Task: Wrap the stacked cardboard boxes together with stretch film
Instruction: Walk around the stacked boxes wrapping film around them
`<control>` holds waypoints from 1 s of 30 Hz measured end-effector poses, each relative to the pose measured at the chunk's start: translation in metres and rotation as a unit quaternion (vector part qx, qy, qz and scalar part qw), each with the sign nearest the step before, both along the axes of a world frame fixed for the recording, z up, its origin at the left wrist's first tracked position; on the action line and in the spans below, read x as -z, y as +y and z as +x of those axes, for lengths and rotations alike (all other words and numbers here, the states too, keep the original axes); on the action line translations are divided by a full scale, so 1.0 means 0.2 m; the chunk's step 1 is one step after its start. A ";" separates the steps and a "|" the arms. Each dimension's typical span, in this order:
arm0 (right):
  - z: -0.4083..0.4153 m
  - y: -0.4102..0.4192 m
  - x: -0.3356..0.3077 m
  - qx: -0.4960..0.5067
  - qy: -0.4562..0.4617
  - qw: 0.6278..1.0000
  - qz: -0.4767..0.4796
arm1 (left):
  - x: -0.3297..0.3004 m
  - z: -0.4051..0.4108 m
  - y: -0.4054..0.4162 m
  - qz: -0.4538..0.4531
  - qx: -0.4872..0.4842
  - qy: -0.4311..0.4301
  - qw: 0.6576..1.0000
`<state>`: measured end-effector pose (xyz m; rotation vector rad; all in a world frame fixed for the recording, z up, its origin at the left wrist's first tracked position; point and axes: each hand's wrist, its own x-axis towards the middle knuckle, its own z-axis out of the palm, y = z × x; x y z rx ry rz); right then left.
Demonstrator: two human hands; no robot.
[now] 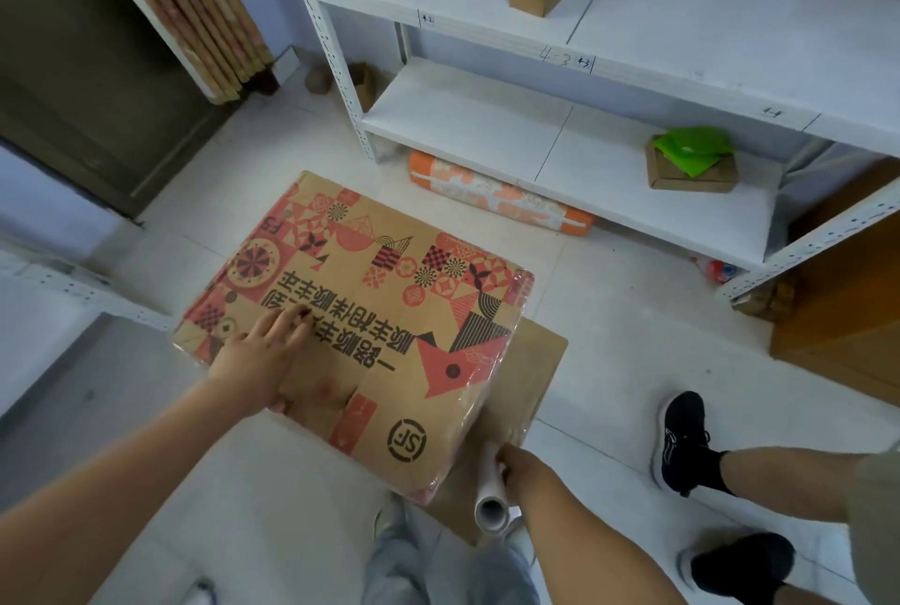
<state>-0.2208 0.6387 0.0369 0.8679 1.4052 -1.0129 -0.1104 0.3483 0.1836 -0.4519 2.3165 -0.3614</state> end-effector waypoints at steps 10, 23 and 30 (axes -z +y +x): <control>-0.07 0.00 -0.03 -0.056 -0.019 0.998 -0.031 | 0.00 -0.01 -0.01 0.012 -0.004 0.017 1.000; -0.16 -0.02 -0.01 -0.162 0.053 0.985 -0.011 | 0.03 0.01 -0.08 0.051 0.007 0.034 0.998; -0.27 -0.02 0.00 -0.115 0.017 0.992 0.054 | 0.07 0.02 -0.10 0.057 0.013 0.029 0.998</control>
